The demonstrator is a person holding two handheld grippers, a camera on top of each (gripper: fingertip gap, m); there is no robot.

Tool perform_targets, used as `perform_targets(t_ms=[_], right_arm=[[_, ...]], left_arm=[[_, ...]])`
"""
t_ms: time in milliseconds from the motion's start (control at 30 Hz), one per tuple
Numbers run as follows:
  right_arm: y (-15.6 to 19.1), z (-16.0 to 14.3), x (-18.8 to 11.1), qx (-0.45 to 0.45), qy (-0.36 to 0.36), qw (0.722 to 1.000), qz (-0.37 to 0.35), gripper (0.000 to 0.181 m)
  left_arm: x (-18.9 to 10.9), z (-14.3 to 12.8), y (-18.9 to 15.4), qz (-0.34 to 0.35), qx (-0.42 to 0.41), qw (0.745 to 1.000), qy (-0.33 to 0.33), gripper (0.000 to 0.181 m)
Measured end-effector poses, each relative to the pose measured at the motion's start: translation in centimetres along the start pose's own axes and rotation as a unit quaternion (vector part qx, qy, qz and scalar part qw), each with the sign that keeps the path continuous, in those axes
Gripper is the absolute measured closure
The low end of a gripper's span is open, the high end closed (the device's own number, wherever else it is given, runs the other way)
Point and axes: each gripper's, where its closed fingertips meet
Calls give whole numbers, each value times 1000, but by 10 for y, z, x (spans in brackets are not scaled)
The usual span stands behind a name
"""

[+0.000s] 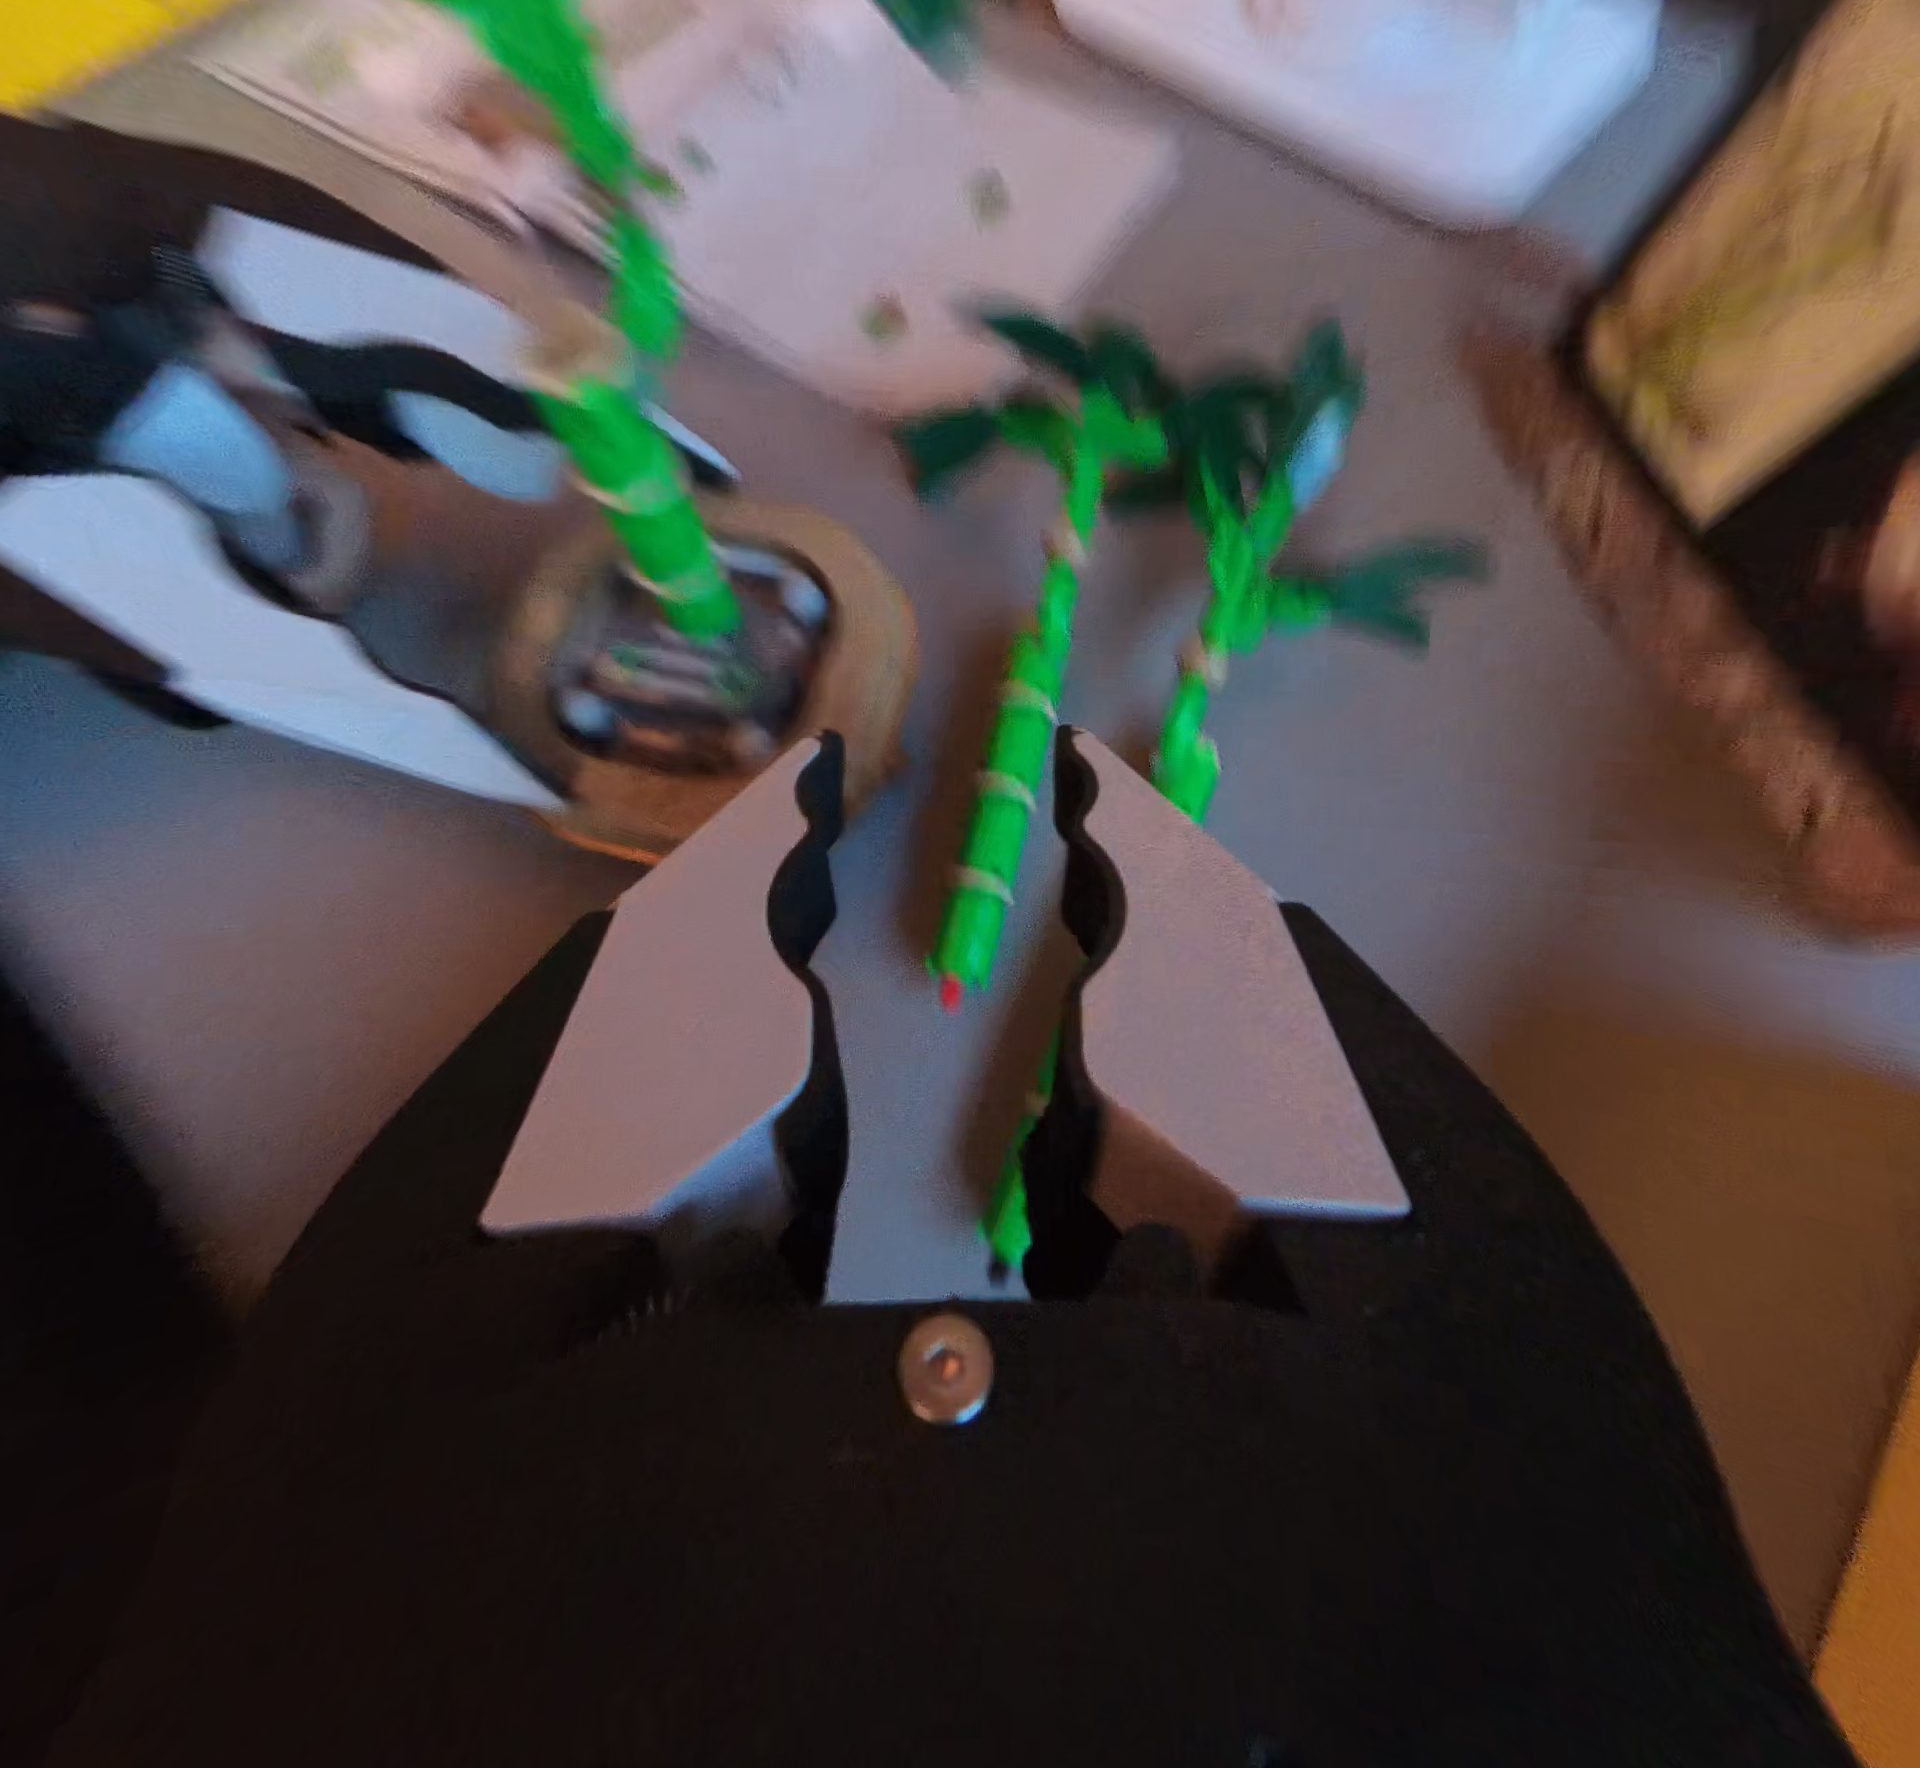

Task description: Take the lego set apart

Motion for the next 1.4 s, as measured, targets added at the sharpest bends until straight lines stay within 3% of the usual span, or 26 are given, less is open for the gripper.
perform_targets(t_ms=[67, 133, 233, 400, 567, 667, 767, 900, 1200, 1400], right_arm=[[28, 32, -2, -60, -94, 993, 26, 138], [49, 42, 6, -53, -126, 988, 67, 138], [59, 37, 26, -14, -119, 987, 103, 146], [58, 17, 45, -48, -77, 993, 78, 168], [56, 18, 45, -43, -98, 992, 70, 167], [55, 18, 43, -28, -106, 991, 75, 167], [55, 17, 42, -26, -109, 991, 77, 167], [54, 17, 43, -31, -107, 991, 73, 167], [55, 19, 45, -46, -95, 992, 69, 168], [55, 19, 46, -40, -96, 992, 75, 168]], left_arm=[[-1, 5, 0, 2, 3, 1000, -13, 99], [-1, 5, 0, 2, 3, 1000, -14, 100], [2, 2, -2, -1, 10, 1000, -5, 102], [6, 5, -8, 12, 59, 998, -14, 109], [5, 5, -10, 16, 55, 998, -12, 119], [-4, 4, -8, 35, 88, 995, -8, 142], [-6, 5, -9, 45, 125, 991, -15, 143], [-5, 8, -18, 43, 168, 985, -17, 130], [-7, 3, -23, 46, 247, 968, -1, 133], [-5, -23, -34, 26, 309, 948, 70, 116]])
Point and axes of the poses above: each gripper's, where its closed fingertips meet, x out along the fingers, z out of its top, y = z × x across the jaws, and after that the axes turned 2 degrees about y, right-handed
